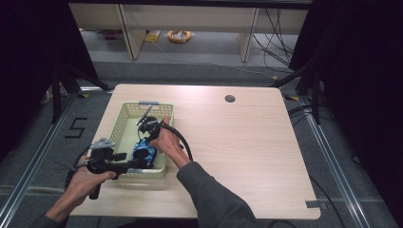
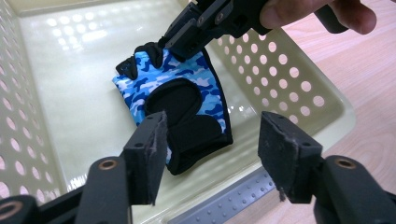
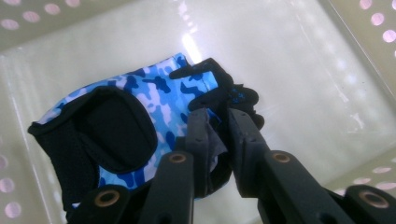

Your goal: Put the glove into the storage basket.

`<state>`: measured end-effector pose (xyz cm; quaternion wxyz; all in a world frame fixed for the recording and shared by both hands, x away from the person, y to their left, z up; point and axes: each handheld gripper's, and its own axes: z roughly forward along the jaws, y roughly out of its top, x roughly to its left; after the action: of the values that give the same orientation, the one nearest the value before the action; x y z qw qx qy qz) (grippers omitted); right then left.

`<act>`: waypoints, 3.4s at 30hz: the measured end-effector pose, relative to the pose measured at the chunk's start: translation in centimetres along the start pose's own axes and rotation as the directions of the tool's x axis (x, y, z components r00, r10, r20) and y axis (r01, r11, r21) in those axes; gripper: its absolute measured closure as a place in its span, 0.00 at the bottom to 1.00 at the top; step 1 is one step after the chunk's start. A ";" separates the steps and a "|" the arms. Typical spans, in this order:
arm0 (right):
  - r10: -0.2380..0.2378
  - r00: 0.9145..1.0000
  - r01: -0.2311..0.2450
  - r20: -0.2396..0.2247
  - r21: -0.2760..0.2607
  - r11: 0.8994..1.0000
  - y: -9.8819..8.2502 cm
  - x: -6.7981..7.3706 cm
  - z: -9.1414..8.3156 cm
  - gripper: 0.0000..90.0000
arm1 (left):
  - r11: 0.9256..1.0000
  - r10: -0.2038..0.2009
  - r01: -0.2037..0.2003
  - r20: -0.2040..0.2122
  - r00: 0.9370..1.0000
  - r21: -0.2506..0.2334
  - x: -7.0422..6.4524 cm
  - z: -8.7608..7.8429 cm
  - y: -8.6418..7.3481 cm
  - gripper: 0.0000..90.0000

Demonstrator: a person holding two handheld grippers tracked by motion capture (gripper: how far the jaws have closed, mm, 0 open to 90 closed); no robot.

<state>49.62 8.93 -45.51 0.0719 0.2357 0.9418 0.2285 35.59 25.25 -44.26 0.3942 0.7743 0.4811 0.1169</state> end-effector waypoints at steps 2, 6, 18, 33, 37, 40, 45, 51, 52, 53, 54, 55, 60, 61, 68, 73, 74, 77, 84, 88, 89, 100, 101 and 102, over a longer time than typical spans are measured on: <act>-0.005 1.000 0.005 0.006 0.005 1.000 0.1 0.0 0.1 0.85 | 1.000 0.003 -0.003 0.013 1.000 0.011 0.1 -0.1 0.0 0.45; -0.005 1.000 0.005 0.016 0.010 1.000 0.2 0.1 0.2 0.78 | 1.000 -0.002 0.002 0.001 1.000 0.002 0.2 -0.2 0.0 0.44; 0.031 0.999 -0.030 0.041 -0.035 0.999 0.2 -0.4 -0.9 0.67 | 1.000 0.006 -0.006 0.000 1.000 -0.009 0.2 -0.6 0.0 0.41; 0.058 0.998 -0.055 0.009 -0.208 0.977 -1.9 0.3 -6.5 0.50 | 0.995 0.013 -0.011 0.018 1.000 -0.100 -2.2 -1.7 -0.6 0.34; 0.057 0.998 -0.053 0.007 -0.254 0.966 -3.5 1.0 -8.5 0.48 | 0.994 0.019 -0.016 0.030 0.999 -0.112 -2.7 -2.0 -1.0 0.33; 0.059 0.998 -0.054 0.010 -0.272 0.961 -4.9 1.3 -9.8 0.47 | 0.993 0.017 -0.012 0.043 0.999 -0.115 -3.0 -2.1 -1.2 0.32; 0.017 1.000 -0.009 0.022 -0.321 0.947 -7.3 1.6 -11.4 0.46 | 0.992 0.031 -0.025 0.053 0.998 -0.121 -3.5 -2.0 -1.7 0.31; 0.053 0.999 -0.049 0.003 -0.350 0.935 -10.8 2.1 -12.8 0.45 | 0.991 0.047 -0.037 0.078 0.996 -0.130 -4.3 -2.0 -2.4 0.29; 0.062 0.998 -0.058 -0.001 -0.353 0.934 -11.5 2.1 -13.1 0.45 | 0.991 0.047 -0.036 0.083 0.995 -0.130 -4.5 -2.0 -2.5 0.29; 0.071 0.997 -0.070 -0.009 -0.351 0.934 -12.2 2.1 -13.4 0.44 | 0.990 0.057 -0.047 0.080 0.995 -0.131 -4.6 -2.1 -2.6 0.28; 0.079 0.997 -0.074 -0.002 -0.361 0.929 -13.0 2.0 -13.5 0.44 | 0.989 0.060 -0.048 0.085 0.995 -0.141 -4.8 -2.0 -2.7 0.28; 0.094 0.996 -0.092 -0.012 -0.361 0.928 -13.7 1.9 -13.8 0.44 | 0.989 0.067 -0.055 0.085 0.994 -0.140 -5.0 -2.0 -2.8 0.27; 0.144 0.990 -0.131 0.002 -0.397 0.909 -17.6 1.4 -14.9 0.42 | 0.987 0.087 -0.071 0.102 0.991 -0.144 -5.8 -1.6 -3.3 0.26; 0.159 0.987 -0.146 -0.001 -0.404 0.903 -18.3 1.3 -15.1 0.42 | 0.988 0.088 -0.074 0.101 0.991 -0.134 -6.0 -1.6 -3.4 0.26; 0.215 0.976 -0.201 -0.013 -0.415 0.887 -22.3 1.3 -15.7 0.40 | 0.987 0.110 -0.093 0.131 0.985 -0.130 -6.7 -0.7 -4.0 0.23; 0.221 0.975 -0.207 -0.018 -0.436 0.876 -24.1 1.5 -15.9 0.37 | 0.988 0.113 -0.095 0.155 0.981 -0.123 -7.1 0.0 -4.6 0.23; 0.232 0.973 -0.215 -0.015 -0.434 0.875 -24.5 1.6 -16.0 0.37 | 0.987 0.114 -0.094 0.161 0.980 -0.128 -7.1 0.2 -4.8 0.22; 0.230 0.973 -0.215 -0.018 -0.435 0.875 -25.2 1.9 -15.8 0.36 | 0.989 0.111 -0.092 0.173 0.979 -0.112 -7.2 0.6 -5.3 0.22; 0.245 0.969 -0.229 -0.021 -0.444 0.866 -26.7 2.4 -15.4 0.35 | 0.991 0.103 -0.086 0.180 0.978 -0.103 -7.5 1.6 -6.3 0.22; 0.249 0.968 -0.237 -0.035 -0.454 0.859 -27.5 2.7 -15.0 0.33 | 0.991 0.118 -0.103 0.189 0.975 -0.088 -7.6 1.9 -6.8 0.21; 0.276 0.960 -0.265 -0.038 -0.437 0.859 -27.8 3.0 -15.1 0.32 | 0.991 0.122 -0.108 0.184 0.975 -0.085 -7.7 1.9 -7.0 0.21; 0.301 0.953 -0.289 -0.041 -0.423 0.859 -30.4 3.0 -13.9 0.26 | 0.987 0.155 -0.145 0.163 0.974 -0.074 -7.8 2.5 -8.4 0.21; 0.327 0.944 -0.315 -0.045 -0.414 0.854 -30.6 3.2 -13.9 0.26 | 0.986 0.163 -0.157 0.163 0.973 -0.049 -7.7 2.4 -8.5 0.21; 0.313 0.949 -0.300 -0.038 -0.416 0.859 -30.8 3.1 -13.7 0.26 | 0.990 0.134 -0.127 0.160 0.978 -0.054 -7.8 2.5 -8.7 0.21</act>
<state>30.92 -19.21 -47.74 0.0977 0.3652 0.8206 0.4286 27.35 19.42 -50.69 0.4406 0.8024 0.3926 0.0892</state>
